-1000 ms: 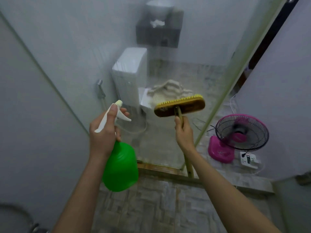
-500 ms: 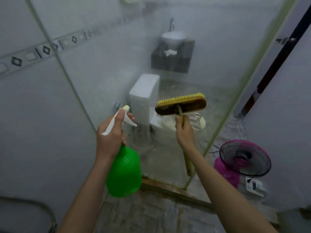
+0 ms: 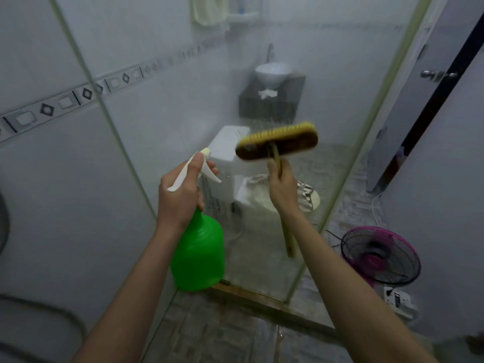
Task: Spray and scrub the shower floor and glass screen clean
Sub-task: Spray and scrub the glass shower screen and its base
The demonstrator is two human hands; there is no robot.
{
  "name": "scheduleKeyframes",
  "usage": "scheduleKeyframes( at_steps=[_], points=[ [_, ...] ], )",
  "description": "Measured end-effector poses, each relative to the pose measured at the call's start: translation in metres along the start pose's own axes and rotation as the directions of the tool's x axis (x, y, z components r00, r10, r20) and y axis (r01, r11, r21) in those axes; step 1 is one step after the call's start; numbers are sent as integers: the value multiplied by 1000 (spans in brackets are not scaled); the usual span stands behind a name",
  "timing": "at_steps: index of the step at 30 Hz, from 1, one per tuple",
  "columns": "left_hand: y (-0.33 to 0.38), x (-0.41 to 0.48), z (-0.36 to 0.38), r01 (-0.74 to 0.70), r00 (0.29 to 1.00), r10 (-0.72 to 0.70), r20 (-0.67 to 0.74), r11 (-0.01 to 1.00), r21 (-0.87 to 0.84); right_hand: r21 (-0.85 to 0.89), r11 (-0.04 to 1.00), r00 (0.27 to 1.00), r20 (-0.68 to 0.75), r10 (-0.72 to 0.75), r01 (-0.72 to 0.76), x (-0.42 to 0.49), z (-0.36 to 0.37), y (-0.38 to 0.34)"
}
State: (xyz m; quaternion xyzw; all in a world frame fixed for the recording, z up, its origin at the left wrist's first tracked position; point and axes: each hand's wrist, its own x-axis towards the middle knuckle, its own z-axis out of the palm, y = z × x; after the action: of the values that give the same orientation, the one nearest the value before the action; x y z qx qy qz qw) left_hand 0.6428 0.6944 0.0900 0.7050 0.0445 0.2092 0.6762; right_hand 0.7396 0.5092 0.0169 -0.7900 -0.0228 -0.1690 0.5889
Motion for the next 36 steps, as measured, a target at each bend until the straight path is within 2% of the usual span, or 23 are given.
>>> scheduleKeyframes(
  at_steps=[2, 4, 8, 10, 12, 16, 18, 20, 22, 24, 26, 31, 34, 36],
  points=[
    [0, -3, 6, 0, 1000, 0, -2, 1000, 25, 49, 995, 996, -5, -92, 92, 24, -3, -33],
    [1, -7, 13, 0, 1000, 0, -3, 999, 37, 32, 991, 991, -13, -133, 134, 25, -13, -22],
    [-1, -17, 23, 7, 1000, -8, 5, 1000, 30, -100, 994, 999, -23, 43, -45, -34, -44, 81],
    [-5, -25, 26, 8, 1000, -9, 17, 999, 48, -150, 984, 995, -47, 92, -98, -54, -56, 108],
    [-8, -32, 34, 24, 999, -25, 23, 998, 56, -116, 991, 997, -37, 61, -65, -42, -63, 92],
    [-11, -39, 49, 53, 998, -55, 26, 997, 63, 42, 993, 994, -34, -105, 106, 11, -65, 8],
    [-11, -42, 55, 59, 998, -59, 17, 997, 43, 36, 987, 987, -34, -154, 155, 20, -72, 7],
    [-8, -45, 59, 54, 998, -54, 14, 998, 30, -66, 991, 993, 4, -119, 119, 3, -85, 42],
    [-6, -48, 61, 45, 999, -45, 6, 999, 22, -178, 984, 999, 41, -5, 13, -29, -97, 82],
    [-6, -52, 62, 40, 999, -40, -2, 999, 17, -206, 976, 996, 47, 75, -64, -45, -104, 99],
    [-8, -54, 63, 40, 999, -40, -4, 999, 31, -148, 988, 998, 37, 44, -38, -31, -100, 77],
    [-20, -58, 61, 84, 996, -83, -23, 996, 44, 3, 990, 990, 38, -139, 139, 21, -77, -19],
    [-28, -60, 51, 90, 996, -89, -25, 996, 19, -124, 985, 992, 43, -115, 119, 2, -73, 18],
    [-34, -59, 39, 103, 994, -103, -43, 995, 13, -195, 980, 999, 40, -23, 31, -29, -80, 62]
  ],
)
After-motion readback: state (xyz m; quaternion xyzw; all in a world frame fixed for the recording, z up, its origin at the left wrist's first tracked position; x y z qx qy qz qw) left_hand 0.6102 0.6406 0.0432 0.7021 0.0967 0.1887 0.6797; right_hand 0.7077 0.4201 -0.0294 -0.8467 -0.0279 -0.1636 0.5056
